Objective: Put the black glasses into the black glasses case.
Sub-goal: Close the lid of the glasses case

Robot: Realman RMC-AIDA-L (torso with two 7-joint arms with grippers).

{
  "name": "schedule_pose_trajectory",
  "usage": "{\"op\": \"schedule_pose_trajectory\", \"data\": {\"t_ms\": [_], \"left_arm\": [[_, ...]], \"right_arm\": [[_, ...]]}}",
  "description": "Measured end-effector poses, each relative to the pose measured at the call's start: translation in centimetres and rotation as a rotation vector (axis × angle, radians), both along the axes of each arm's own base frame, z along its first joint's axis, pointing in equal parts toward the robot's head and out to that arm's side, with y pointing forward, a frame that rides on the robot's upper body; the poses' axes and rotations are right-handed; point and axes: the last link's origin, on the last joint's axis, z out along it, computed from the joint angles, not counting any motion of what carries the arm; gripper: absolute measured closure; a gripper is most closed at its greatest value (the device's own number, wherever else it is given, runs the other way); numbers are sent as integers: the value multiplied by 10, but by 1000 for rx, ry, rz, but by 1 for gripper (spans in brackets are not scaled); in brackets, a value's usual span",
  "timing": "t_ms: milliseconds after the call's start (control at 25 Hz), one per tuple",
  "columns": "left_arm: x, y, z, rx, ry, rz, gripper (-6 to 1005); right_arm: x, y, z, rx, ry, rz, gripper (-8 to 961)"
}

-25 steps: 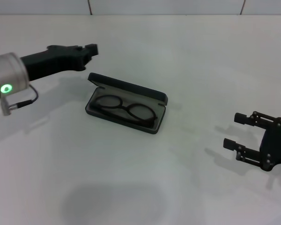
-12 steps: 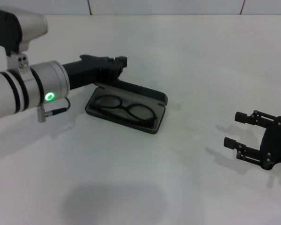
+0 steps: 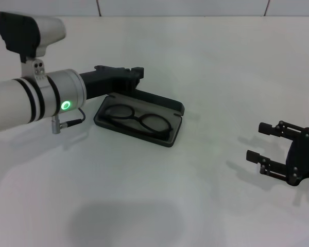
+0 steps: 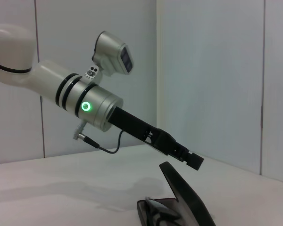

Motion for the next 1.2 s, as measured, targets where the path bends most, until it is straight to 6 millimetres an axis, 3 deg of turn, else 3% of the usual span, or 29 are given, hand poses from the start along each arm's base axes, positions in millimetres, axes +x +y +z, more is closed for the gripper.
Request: {"op": "schedule_pose_trajectory", "data": {"t_ms": [360, 1200], "left_arm": [[-4, 6, -6, -2, 31, 12, 999], [-14, -2, -16, -36, 123, -22, 1000]], "right_arm": [[0, 0, 0, 1, 0, 1, 294], [-2, 3, 1, 4, -3, 11, 294]]}}
